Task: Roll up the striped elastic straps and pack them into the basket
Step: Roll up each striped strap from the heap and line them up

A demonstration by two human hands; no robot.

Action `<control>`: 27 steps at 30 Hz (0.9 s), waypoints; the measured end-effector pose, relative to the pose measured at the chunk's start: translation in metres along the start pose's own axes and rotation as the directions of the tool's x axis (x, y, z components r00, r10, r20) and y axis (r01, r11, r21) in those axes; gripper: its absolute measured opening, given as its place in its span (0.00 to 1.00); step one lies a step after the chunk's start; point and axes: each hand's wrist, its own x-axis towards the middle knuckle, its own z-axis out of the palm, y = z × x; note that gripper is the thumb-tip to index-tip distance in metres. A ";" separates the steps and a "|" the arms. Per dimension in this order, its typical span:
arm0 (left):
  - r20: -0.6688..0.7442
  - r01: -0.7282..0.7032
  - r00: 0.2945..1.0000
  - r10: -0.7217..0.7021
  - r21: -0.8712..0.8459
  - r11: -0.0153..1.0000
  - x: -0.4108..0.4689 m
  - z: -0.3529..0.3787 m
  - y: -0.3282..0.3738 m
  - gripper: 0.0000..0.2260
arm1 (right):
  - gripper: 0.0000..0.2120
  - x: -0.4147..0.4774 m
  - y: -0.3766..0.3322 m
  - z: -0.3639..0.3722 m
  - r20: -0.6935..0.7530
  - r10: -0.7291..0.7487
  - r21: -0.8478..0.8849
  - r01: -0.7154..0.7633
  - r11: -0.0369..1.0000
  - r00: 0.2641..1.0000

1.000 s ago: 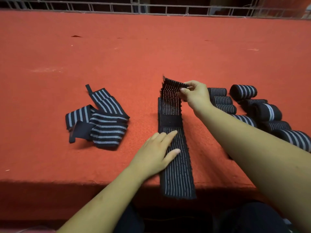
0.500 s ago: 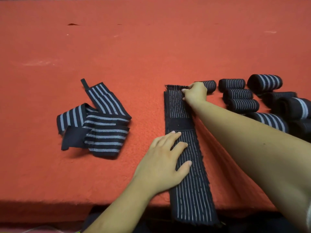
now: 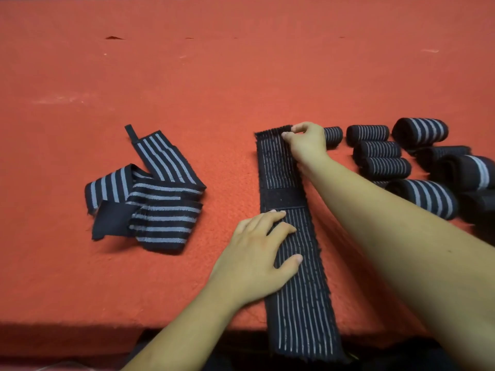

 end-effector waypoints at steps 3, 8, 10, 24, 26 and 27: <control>0.094 0.062 0.994 -0.051 -0.123 0.990 0.018 -0.008 -0.007 0.21 | 0.10 -0.015 -0.007 -0.010 0.008 -0.042 0.149 0.040 0.988 0.999; -0.178 0.231 0.934 -0.309 -0.359 0.904 0.085 -0.023 -0.031 0.07 | 0.07 -0.040 -0.003 -0.027 -0.003 -0.083 0.272 0.081 0.959 0.997; -0.291 0.304 0.840 -0.457 -0.447 0.842 0.109 -0.021 -0.036 0.11 | 0.07 -0.050 0.005 -0.031 0.014 -0.079 0.281 0.072 0.957 0.997; -0.294 0.056 0.857 -0.423 -0.763 0.644 0.139 -0.003 -0.057 0.03 | 0.05 -0.055 0.027 -0.034 0.113 -0.146 0.353 0.097 0.931 0.983; -0.298 0.021 0.867 -0.399 -0.779 0.627 0.142 -0.005 -0.056 0.02 | 0.07 -0.051 0.028 -0.036 0.116 -0.150 0.348 0.102 0.932 0.982; -0.299 0.008 0.869 -0.395 -0.789 0.615 0.144 -0.005 -0.056 0.03 | 0.08 -0.050 0.029 -0.038 0.116 -0.153 0.340 0.105 0.935 0.981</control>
